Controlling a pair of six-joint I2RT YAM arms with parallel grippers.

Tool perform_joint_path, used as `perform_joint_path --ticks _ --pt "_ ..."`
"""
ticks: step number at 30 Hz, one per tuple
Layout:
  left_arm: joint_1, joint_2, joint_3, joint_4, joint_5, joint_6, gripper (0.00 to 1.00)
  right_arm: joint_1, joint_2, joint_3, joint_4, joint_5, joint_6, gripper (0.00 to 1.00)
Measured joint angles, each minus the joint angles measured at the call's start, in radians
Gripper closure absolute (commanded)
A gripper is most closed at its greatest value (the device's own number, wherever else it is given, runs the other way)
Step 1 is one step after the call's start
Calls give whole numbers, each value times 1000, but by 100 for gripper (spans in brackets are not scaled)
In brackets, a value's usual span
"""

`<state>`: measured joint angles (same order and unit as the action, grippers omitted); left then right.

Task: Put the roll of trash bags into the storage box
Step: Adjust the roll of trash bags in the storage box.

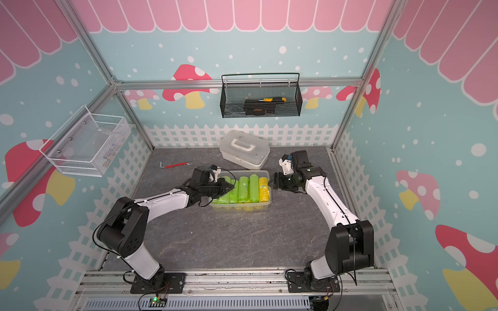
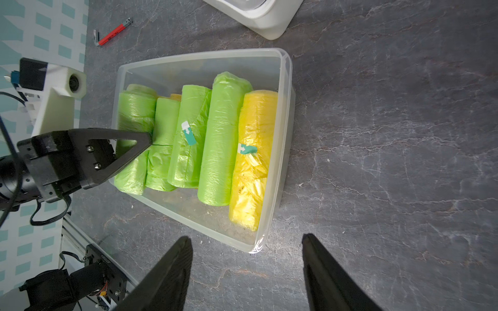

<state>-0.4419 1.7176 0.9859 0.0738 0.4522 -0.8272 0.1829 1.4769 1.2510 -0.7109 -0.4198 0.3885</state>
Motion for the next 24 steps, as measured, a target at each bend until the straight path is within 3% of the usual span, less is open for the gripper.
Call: perform_joint_path --ticks 17,24 --pt "-6 35 -15 64 -5 -8 88 -8 -19 -16 0 -6 -7 34" --pt "-10 23 -8 48 -10 -6 79 -17 -35 -17 0 -7 -8 34"
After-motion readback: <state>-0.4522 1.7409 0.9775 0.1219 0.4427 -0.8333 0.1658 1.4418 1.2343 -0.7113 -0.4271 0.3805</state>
